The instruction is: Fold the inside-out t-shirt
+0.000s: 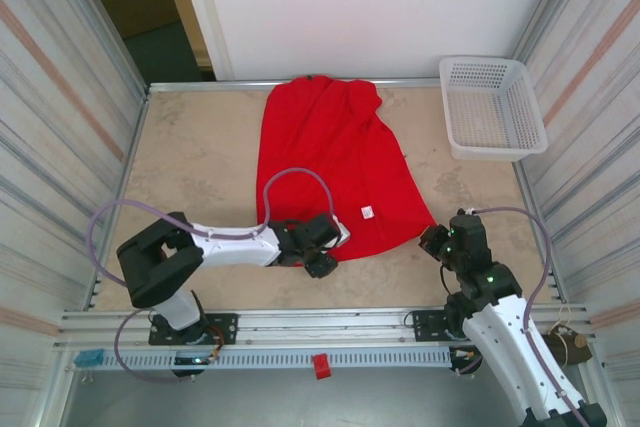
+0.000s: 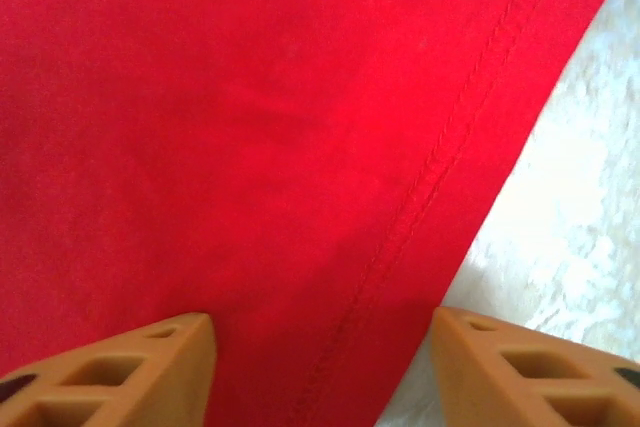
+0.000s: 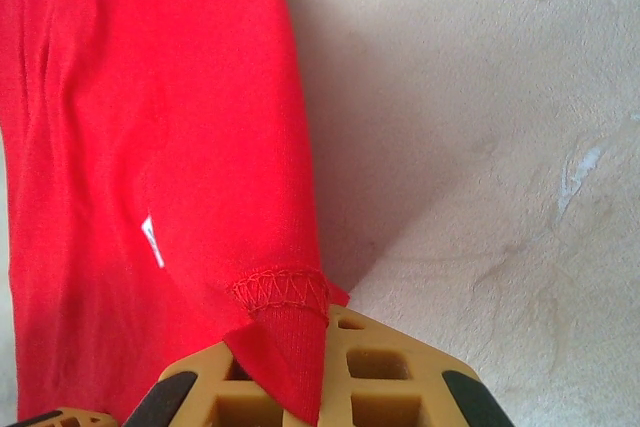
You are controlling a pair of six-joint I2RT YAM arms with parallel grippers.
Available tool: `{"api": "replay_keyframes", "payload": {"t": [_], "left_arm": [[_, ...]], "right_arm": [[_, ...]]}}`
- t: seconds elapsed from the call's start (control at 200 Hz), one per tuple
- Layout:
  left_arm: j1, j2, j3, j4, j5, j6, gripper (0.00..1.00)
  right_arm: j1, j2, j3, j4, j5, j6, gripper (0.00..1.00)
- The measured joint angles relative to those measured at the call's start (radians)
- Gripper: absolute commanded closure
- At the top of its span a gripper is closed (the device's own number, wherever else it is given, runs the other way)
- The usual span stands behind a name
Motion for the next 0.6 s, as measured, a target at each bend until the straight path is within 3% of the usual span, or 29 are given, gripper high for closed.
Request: {"api": "replay_keyframes", "payload": {"t": [0.08, 0.2, 0.326, 0.381, 0.486, 0.601], "left_arm": [[-0.001, 0.021, 0.017, 0.018, -0.002, 0.012, 1.0], [-0.001, 0.029, 0.036, 0.016, -0.007, 0.019, 1.0], [0.006, 0.003, 0.07, -0.055, 0.007, 0.018, 1.0], [0.018, -0.022, 0.108, -0.101, 0.032, 0.018, 1.0], [0.044, -0.074, 0.207, -0.17, 0.066, 0.021, 1.0], [0.059, -0.115, 0.306, -0.232, 0.096, 0.029, 1.0]], "right_arm": [[0.0, 0.0, 0.0, 0.0, 0.0, 0.0, 1.0], [0.0, 0.0, 0.0, 0.0, 0.0, 0.0, 1.0], [0.0, 0.003, 0.0, -0.001, -0.004, -0.003, 0.49], [0.0, 0.01, 0.003, -0.004, -0.008, -0.004, 0.36], [0.0, 0.013, 0.021, -0.027, -0.029, -0.011, 0.31], [0.003, -0.005, 0.058, -0.05, -0.077, -0.019, 0.38]]}}
